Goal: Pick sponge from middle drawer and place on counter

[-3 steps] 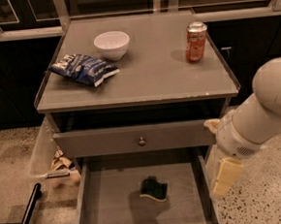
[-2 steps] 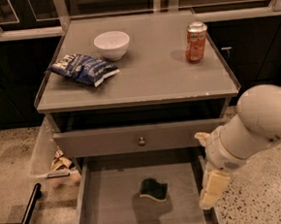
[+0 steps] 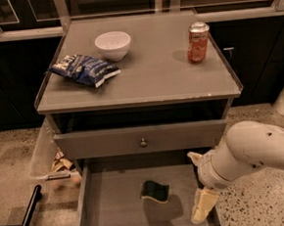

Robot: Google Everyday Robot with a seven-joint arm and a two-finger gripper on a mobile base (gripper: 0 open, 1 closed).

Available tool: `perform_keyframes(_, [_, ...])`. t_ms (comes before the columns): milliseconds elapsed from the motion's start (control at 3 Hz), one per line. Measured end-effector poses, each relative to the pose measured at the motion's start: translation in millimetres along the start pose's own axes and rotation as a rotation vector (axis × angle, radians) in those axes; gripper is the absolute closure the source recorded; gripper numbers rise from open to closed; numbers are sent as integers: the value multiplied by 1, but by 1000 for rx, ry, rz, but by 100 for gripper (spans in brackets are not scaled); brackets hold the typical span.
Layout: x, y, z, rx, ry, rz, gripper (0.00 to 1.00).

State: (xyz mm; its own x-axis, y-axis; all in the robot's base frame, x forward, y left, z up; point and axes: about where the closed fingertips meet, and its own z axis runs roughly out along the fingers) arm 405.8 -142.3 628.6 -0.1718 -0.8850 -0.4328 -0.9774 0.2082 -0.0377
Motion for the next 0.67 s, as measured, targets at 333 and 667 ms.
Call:
perform_keyframes(333, [0, 0, 0, 0, 0, 0, 0])
perform_keyframes(667, [-1, 3, 10, 15, -18, -11, 0])
